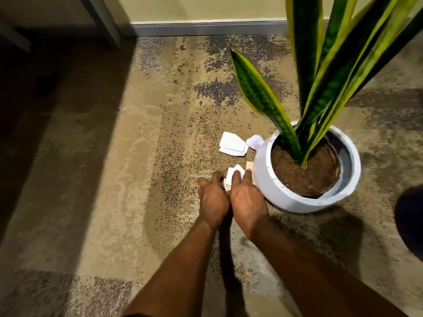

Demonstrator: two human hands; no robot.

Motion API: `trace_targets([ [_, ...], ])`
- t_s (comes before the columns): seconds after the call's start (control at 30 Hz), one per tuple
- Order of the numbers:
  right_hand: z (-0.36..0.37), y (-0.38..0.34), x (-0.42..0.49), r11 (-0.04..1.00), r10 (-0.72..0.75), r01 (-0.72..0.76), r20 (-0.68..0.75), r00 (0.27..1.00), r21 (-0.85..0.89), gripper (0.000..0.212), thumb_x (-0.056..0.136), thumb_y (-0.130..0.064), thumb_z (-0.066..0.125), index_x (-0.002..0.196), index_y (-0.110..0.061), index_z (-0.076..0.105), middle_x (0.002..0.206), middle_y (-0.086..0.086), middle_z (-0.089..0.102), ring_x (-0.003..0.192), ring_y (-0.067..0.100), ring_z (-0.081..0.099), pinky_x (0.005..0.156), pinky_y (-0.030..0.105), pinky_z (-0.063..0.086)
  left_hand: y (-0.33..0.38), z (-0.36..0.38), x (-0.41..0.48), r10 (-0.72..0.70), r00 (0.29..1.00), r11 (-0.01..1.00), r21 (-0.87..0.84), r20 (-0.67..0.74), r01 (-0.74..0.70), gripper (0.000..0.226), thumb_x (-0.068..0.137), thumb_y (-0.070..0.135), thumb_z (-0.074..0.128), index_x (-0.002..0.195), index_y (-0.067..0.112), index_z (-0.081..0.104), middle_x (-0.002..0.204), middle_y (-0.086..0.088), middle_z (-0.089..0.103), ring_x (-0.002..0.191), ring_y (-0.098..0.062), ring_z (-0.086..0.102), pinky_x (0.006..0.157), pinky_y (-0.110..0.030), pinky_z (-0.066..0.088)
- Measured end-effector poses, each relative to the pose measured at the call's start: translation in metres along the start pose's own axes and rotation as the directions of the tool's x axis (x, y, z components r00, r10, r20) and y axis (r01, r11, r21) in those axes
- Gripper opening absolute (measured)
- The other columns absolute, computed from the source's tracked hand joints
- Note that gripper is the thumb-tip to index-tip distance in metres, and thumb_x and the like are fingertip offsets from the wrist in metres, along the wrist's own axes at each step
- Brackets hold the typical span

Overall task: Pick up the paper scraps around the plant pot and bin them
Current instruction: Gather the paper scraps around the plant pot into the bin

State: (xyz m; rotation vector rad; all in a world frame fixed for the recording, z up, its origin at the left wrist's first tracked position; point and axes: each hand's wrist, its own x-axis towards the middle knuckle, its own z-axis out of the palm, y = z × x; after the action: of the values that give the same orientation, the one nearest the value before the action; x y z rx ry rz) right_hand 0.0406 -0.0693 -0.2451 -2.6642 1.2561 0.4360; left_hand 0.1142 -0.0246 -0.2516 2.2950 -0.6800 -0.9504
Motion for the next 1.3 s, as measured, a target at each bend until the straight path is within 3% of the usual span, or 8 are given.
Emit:
trace_targets([
  [0.37,0.019,0.004,0.001,0.997,-0.075,0.076,-0.221,0.972,-0.002,0.034,0.090,-0.013,0.030,0.115,-0.005,0.052,0.101,0.013,0.064,0.057,0.020,0.065,0.045,0.028,0.046,0.004,0.000,0.005,-0.055,0.998,0.998,0.040,-0.005,0.056,0.037,0.091,0.009,0.060,0.125,0.013,0.045,0.117,-0.006,0.033,0.098,-0.020,0.051,0.090,-0.033,0.054],
  [0.53,0.029,0.004,-0.002,0.999,-0.016,0.033,-0.396,0.918,0.037,0.019,0.094,-0.014,0.036,0.093,-0.016,0.055,0.080,0.002,0.062,0.049,0.017,0.058,0.039,0.027,0.042,0.004,0.000,0.006,-0.076,0.997,0.995,0.064,0.018,0.075,0.037,0.090,0.007,0.061,0.123,0.010,0.045,0.121,-0.009,0.034,0.101,-0.022,0.052,0.091,-0.035,0.053],
  [0.67,0.037,0.007,-0.009,0.993,0.034,0.023,-0.459,0.888,0.117,0.010,0.091,-0.012,0.051,0.095,-0.017,0.059,0.081,0.000,0.063,0.054,0.018,0.060,0.041,0.028,0.045,0.004,0.002,0.012,-0.113,0.993,0.990,0.088,0.044,0.109,0.033,0.088,0.009,0.062,0.116,0.008,0.045,0.115,-0.006,0.032,0.099,-0.023,0.051,0.089,-0.037,0.053],
  [0.87,0.033,-0.002,-0.022,0.988,0.070,-0.002,-0.434,0.898,0.155,0.019,0.092,-0.016,0.042,0.096,-0.018,0.061,0.083,-0.001,0.063,0.042,0.017,0.057,0.035,0.023,0.038,-0.009,0.008,0.019,-0.061,0.998,0.986,0.157,0.028,0.056,0.008,0.095,0.013,0.054,0.098,0.014,0.047,0.115,-0.009,0.037,0.082,-0.012,0.049,0.068,-0.018,0.048],
  [1.03,0.023,-0.008,-0.038,0.976,0.077,0.015,-0.408,0.910,0.218,0.019,0.082,-0.014,0.070,0.100,-0.017,0.064,0.083,-0.002,0.065,0.042,0.014,0.059,0.036,0.022,0.040,-0.009,0.003,0.016,-0.052,0.997,0.992,0.113,0.053,0.046,0.017,0.091,0.006,0.057,0.107,0.009,0.056,0.117,-0.008,0.034,0.088,-0.019,0.055,0.079,-0.023,0.052],
  [1.1,0.016,-0.006,-0.046,0.975,0.108,-0.013,-0.422,0.900,0.223,0.020,0.080,-0.016,0.073,0.099,-0.019,0.066,0.080,-0.004,0.066,0.041,0.013,0.058,0.037,0.018,0.036,-0.007,0.000,0.013,-0.062,0.996,0.996,0.071,0.057,0.058,0.010,0.093,0.006,0.054,0.100,0.013,0.055,0.113,-0.003,0.030,0.080,-0.014,0.053,0.069,-0.015,0.047],
  [1.2,0.008,0.001,-0.062,0.975,0.110,-0.012,-0.436,0.893,0.221,0.026,0.077,-0.020,0.076,0.101,-0.020,0.067,0.080,-0.005,0.067,0.042,0.012,0.059,0.039,0.017,0.035,-0.011,-0.007,0.004,-0.022,0.999,1.000,0.012,0.030,0.021,0.007,0.096,0.014,0.053,0.097,0.010,0.058,0.113,-0.006,0.042,0.076,-0.007,0.049,0.073,-0.016,0.043],
  [1.3,0.001,0.009,-0.073,0.976,0.128,-0.038,-0.422,0.898,0.215,0.027,0.076,-0.022,0.078,0.101,-0.021,0.068,0.079,-0.004,0.068,0.047,0.014,0.061,0.040,0.019,0.038,-0.014,-0.010,-0.008,-0.024,1.000,0.992,-0.127,-0.018,0.021,0.009,0.094,0.019,0.059,0.089,0.012,0.058,0.096,-0.008,0.063,0.078,-0.014,0.059,0.066,-0.020,0.047],
])
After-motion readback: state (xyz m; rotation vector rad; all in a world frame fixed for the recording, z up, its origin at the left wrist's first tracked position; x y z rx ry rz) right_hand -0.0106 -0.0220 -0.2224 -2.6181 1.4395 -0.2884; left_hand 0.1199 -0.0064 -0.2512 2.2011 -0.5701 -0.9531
